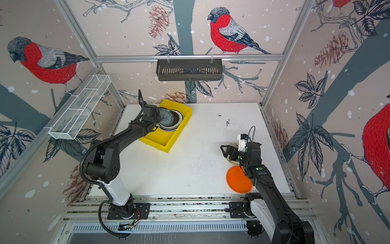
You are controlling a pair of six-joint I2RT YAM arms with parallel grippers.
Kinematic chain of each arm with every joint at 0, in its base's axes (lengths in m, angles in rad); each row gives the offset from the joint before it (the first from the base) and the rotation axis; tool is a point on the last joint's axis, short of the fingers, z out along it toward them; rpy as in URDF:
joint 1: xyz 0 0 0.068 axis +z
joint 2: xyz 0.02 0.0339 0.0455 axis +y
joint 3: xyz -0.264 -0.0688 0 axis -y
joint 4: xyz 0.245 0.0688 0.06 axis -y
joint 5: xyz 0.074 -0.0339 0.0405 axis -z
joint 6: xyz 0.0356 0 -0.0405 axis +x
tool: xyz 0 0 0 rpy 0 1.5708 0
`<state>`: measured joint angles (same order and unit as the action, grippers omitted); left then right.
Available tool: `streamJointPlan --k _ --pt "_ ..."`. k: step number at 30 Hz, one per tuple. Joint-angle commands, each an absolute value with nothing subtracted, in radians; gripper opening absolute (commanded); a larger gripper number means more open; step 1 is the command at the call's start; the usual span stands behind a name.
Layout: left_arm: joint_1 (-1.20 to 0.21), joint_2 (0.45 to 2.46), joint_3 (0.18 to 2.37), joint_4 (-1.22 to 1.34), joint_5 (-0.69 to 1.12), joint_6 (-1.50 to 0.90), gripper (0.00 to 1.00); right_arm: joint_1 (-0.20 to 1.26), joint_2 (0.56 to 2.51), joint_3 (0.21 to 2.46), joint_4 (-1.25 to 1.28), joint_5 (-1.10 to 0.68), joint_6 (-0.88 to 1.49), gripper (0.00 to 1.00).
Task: Place the plates into the plastic bin on the countertop
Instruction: Place the plate in the plastic bin.
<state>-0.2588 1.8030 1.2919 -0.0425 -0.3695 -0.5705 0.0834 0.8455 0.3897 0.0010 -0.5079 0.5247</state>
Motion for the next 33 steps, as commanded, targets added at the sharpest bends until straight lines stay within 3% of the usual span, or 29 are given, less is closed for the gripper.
streamJointPlan --k 1,13,18,22,26,33 --pt "-0.259 1.838 1.326 -0.064 -0.441 -0.576 0.0 0.083 0.848 0.396 0.022 -0.521 0.531 0.91" --pt "-0.252 1.992 1.465 -0.156 -0.442 -0.559 0.0 0.083 0.867 0.404 0.025 -0.513 0.537 0.91" --pt "-0.252 2.003 1.487 -0.179 -0.415 -0.554 0.55 0.083 0.871 0.411 0.021 -0.507 0.537 0.91" --pt "-0.254 1.942 1.461 -0.169 -0.393 -0.566 0.8 0.083 0.875 0.418 0.014 -0.495 0.534 0.91" --pt "-0.277 1.834 1.419 -0.146 -0.328 -0.557 0.84 0.081 0.874 0.457 -0.052 -0.42 0.52 0.91" --pt "-0.408 1.622 1.226 0.029 -0.186 -0.543 0.84 0.067 0.865 0.519 -0.241 -0.013 0.555 0.91"
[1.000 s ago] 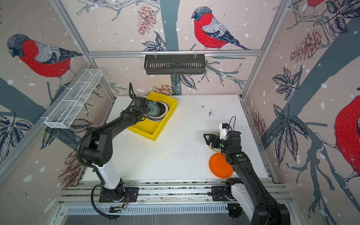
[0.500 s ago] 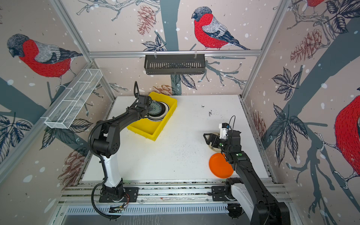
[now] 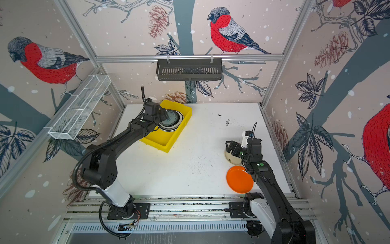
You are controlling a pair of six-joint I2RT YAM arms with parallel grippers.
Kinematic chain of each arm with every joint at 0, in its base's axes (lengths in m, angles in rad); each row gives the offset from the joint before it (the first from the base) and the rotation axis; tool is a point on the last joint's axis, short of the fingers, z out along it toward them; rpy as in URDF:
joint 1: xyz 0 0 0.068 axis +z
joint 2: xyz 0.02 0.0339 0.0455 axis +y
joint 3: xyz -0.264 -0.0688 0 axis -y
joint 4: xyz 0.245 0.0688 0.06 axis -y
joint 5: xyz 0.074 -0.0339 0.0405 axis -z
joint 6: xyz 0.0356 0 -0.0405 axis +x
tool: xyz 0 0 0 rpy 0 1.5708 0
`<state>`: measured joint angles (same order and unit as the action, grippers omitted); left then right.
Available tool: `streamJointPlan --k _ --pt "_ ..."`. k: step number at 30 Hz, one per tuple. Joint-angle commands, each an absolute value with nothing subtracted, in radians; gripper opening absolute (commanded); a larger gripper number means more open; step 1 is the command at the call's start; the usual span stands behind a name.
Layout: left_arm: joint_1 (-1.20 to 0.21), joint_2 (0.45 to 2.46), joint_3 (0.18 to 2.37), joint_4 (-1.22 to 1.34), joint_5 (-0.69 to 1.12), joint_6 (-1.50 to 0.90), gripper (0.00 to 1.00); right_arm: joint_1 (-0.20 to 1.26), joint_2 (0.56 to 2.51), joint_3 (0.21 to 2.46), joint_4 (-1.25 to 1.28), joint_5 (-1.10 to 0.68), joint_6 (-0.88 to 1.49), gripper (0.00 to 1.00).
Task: Place the plates into the plastic bin on the countertop
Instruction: Place the plate in the plastic bin, then move the plate to the middle-right of the table.
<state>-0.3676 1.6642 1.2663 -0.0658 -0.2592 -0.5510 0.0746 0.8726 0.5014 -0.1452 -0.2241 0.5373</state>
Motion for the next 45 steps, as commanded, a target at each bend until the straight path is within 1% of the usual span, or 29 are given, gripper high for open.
streamJointPlan --k 1,3,7,9,11,13,16,20,26,30,40,45 --pt "-0.43 1.607 1.213 0.029 -0.179 -0.544 0.84 0.056 0.858 0.523 -0.256 0.021 0.557 0.91" --pt "-0.47 1.58 1.189 0.038 -0.159 -0.55 0.84 0.025 0.85 0.526 -0.279 0.062 0.565 0.92" --pt "-0.54 1.534 1.139 0.087 -0.086 -0.554 0.84 -0.062 0.879 0.538 -0.32 0.016 0.571 0.91" --pt "-0.584 1.523 1.116 0.11 -0.079 -0.557 0.84 -0.085 0.911 0.54 -0.333 0.003 0.573 0.91" --pt "-0.621 1.532 1.098 0.133 -0.045 -0.558 0.84 -0.108 0.94 0.538 -0.331 -0.031 0.566 0.91" --pt "-0.647 1.558 1.08 0.156 0.001 -0.571 0.84 -0.132 0.966 0.533 -0.313 -0.105 0.549 0.91" --pt "-0.683 1.598 1.041 0.227 0.068 -0.588 0.84 -0.14 0.995 0.523 -0.287 -0.169 0.536 0.91" --pt "-0.736 1.632 1.016 0.25 0.01 -0.583 0.84 -0.139 1.01 0.503 -0.262 -0.148 0.515 0.91" --pt "-0.773 1.685 1.01 0.3 0.076 -0.614 0.84 -0.138 1.046 0.466 -0.205 -0.159 0.497 0.91" --pt "-0.776 1.766 1.036 0.336 0.211 -0.661 0.84 -0.14 1.085 0.453 -0.159 -0.159 0.477 0.91" --pt "-0.778 1.877 1.073 0.381 0.335 -0.724 0.84 -0.11 1.235 0.452 -0.018 -0.362 0.456 0.9" --pt "-0.778 1.948 1.115 0.385 0.376 -0.742 0.84 -0.064 1.285 0.47 0.025 -0.374 0.448 0.9"
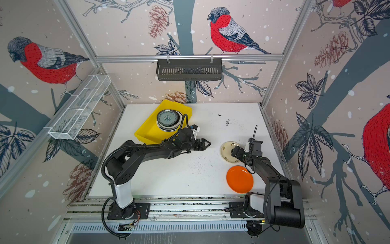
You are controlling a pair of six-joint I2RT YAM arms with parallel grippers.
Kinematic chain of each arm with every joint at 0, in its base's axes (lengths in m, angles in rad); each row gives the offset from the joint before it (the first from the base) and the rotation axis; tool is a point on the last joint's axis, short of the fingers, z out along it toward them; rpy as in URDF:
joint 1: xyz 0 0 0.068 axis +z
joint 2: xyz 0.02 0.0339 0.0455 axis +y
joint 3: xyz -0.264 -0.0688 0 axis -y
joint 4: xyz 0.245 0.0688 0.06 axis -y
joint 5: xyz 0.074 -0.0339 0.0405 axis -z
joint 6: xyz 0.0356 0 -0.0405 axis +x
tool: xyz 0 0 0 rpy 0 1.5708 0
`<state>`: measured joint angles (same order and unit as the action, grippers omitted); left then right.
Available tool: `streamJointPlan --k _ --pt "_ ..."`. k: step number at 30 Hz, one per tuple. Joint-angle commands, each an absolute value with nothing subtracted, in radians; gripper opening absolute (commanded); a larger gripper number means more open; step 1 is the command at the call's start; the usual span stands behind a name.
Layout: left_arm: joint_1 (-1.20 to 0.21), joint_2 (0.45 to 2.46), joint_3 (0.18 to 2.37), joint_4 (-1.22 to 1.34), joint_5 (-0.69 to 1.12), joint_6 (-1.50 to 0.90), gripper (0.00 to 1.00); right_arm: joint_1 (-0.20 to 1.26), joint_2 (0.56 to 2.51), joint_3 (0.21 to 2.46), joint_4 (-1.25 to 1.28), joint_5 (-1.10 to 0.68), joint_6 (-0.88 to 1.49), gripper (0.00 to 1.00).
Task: Place the plates into the plastic bin on the countertop
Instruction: Move the plate to the middle-right of the table.
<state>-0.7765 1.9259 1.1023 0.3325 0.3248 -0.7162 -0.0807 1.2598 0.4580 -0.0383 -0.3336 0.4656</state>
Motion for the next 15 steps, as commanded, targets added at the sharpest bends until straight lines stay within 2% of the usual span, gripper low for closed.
streamJointPlan --k 1,7,10,15 --pt "-0.778 1.96 1.12 0.393 0.385 -0.749 0.84 -0.051 1.296 0.479 0.03 -0.384 0.447 0.9" --pt "-0.778 2.033 1.174 0.39 0.4 -0.752 0.79 0.08 1.37 0.564 0.031 -0.37 0.398 0.9" --pt "-0.776 2.072 1.215 0.366 0.412 -0.752 0.76 0.087 1.377 0.568 0.048 -0.432 0.418 0.9" --pt "-0.775 2.088 1.235 0.331 0.375 -0.743 0.73 0.089 1.311 0.556 0.012 -0.391 0.423 0.91"
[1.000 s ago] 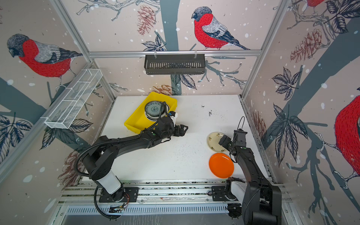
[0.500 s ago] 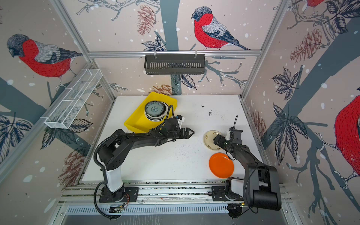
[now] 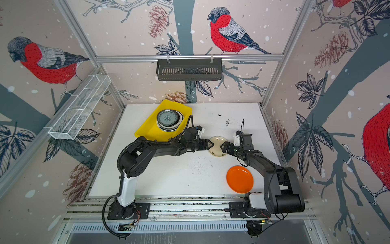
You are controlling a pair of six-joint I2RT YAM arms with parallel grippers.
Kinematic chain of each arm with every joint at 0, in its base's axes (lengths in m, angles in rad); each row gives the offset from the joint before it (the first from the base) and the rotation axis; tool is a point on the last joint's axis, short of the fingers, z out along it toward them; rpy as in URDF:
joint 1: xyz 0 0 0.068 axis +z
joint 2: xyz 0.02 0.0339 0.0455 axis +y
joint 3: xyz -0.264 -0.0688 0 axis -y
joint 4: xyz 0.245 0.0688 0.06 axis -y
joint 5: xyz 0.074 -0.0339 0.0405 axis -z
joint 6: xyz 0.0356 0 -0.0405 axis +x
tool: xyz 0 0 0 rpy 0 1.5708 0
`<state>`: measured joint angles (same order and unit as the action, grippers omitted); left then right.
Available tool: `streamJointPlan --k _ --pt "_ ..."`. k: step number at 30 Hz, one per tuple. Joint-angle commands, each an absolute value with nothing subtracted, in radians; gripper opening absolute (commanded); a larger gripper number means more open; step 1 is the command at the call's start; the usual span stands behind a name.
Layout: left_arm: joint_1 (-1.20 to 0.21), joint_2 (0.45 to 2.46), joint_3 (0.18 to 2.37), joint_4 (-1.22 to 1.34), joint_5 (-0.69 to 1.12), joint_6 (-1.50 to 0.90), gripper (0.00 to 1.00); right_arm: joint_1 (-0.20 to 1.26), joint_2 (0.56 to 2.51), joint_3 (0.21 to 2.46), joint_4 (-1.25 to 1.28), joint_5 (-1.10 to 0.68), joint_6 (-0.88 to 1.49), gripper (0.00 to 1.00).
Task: Place the plates into the plastic bin on the countertop
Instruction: Move the plate to the middle-right of the table, then pick up the plate from the middle-right of the table.
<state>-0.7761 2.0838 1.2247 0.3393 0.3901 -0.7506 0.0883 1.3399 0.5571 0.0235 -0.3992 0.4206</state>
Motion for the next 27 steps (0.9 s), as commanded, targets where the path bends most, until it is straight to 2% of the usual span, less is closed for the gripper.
streamJointPlan --k 1,6,11,16,22,25,27 --pt "-0.775 2.088 1.234 0.318 0.357 -0.741 0.73 0.087 1.291 0.553 0.004 -0.386 0.426 0.91" --pt "-0.773 2.096 1.231 0.287 0.308 -0.719 0.69 0.089 1.183 0.54 -0.014 -0.382 0.452 0.91" --pt "-0.766 2.156 1.237 0.359 0.35 -0.739 0.62 0.087 1.101 0.547 -0.04 -0.381 0.469 0.92" --pt "-0.765 2.187 1.243 0.369 0.352 -0.755 0.47 0.086 1.023 0.542 -0.053 -0.409 0.484 0.92" --pt "-0.765 2.195 1.257 0.339 0.329 -0.746 0.2 0.08 0.968 0.528 -0.06 -0.4 0.502 0.93" --pt "-0.765 2.204 1.277 0.288 0.297 -0.725 0.15 0.077 0.961 0.526 -0.064 -0.399 0.501 0.93" --pt "-0.765 2.204 1.283 0.263 0.277 -0.713 0.06 0.075 0.962 0.526 -0.07 -0.397 0.499 0.93"
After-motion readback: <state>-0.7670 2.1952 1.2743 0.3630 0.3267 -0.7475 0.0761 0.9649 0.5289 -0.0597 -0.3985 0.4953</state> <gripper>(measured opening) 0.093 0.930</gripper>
